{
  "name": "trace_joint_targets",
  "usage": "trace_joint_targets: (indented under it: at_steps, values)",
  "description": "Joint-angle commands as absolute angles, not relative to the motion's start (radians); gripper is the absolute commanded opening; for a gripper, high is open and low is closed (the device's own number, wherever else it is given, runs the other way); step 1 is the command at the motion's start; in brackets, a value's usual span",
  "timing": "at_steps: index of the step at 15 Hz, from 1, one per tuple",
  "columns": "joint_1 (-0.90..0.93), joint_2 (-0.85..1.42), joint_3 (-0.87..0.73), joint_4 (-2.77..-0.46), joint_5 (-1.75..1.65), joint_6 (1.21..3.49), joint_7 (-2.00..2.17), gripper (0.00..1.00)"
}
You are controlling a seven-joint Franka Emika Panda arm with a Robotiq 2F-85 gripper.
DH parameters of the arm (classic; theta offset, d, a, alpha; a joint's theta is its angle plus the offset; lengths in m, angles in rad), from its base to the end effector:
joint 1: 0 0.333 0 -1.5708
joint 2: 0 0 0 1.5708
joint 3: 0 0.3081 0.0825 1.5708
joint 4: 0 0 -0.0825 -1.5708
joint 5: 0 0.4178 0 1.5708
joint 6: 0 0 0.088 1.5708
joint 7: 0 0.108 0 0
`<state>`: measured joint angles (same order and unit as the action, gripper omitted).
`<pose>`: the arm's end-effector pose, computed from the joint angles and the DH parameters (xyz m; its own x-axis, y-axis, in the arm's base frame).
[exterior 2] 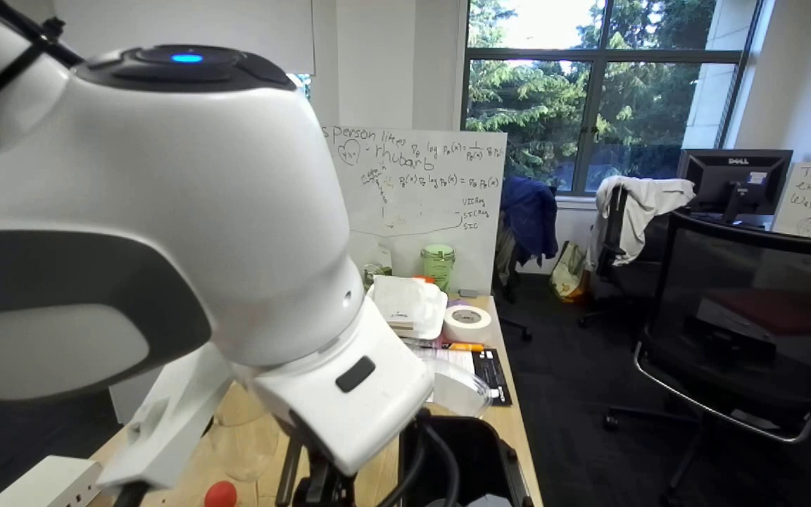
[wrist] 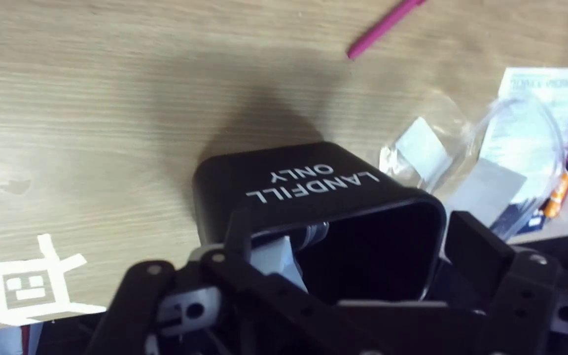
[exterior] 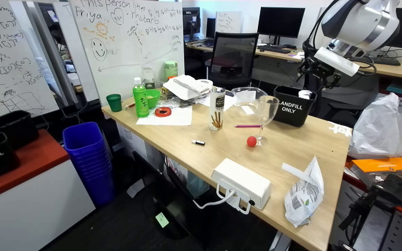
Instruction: Place the box in the black bin
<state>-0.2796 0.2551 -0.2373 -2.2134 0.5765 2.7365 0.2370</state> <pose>0.5041 -0.3109 0.2558 0.3016 -0.9441 0.1330 -0.8836 -0.3292 -0.3329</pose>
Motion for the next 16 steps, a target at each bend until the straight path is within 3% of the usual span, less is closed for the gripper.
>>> trace_joint_targets:
  at_steps: [1, 8, 16]
  values:
    - [-0.319, 0.176, -0.233, -2.262, 0.51, 2.569, 0.117, 1.0]
    - [-0.341, 0.109, -0.267, -2.287, 0.41, 2.314, -0.183, 1.0]
    - [-0.331, 0.121, -0.272, -2.28, 0.425, 2.333, -0.166, 1.0]
